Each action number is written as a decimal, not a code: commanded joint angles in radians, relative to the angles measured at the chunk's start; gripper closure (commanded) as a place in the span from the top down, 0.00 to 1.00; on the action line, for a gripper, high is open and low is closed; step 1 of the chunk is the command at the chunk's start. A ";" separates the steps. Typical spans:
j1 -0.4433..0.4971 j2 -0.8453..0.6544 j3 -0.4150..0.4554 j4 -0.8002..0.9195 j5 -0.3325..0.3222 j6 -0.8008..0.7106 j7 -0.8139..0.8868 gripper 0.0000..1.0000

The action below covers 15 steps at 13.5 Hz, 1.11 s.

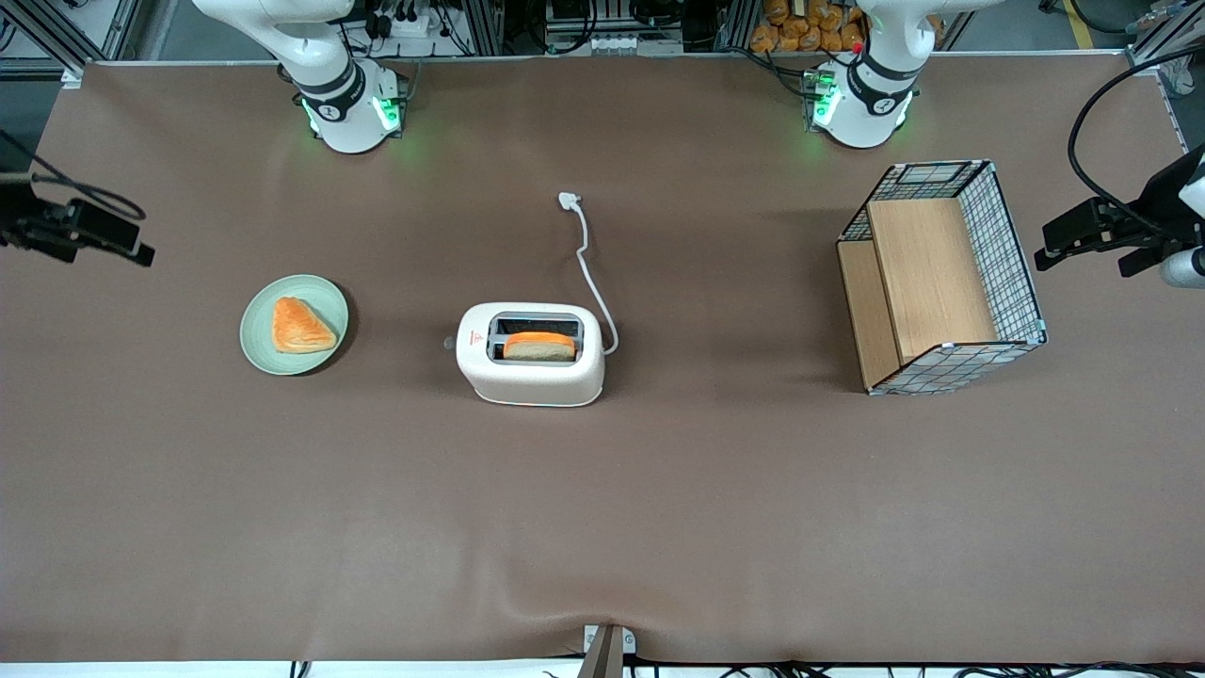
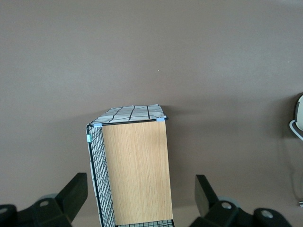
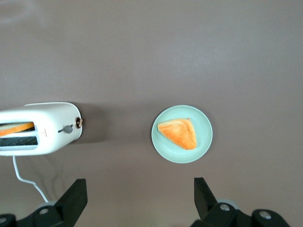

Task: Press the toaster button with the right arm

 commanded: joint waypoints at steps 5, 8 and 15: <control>-0.011 -0.064 0.017 -0.081 -0.028 0.020 -0.013 1.00; -0.014 -0.064 0.017 -0.076 -0.031 0.019 -0.014 1.00; -0.011 -0.063 0.020 -0.070 -0.044 0.008 -0.016 1.00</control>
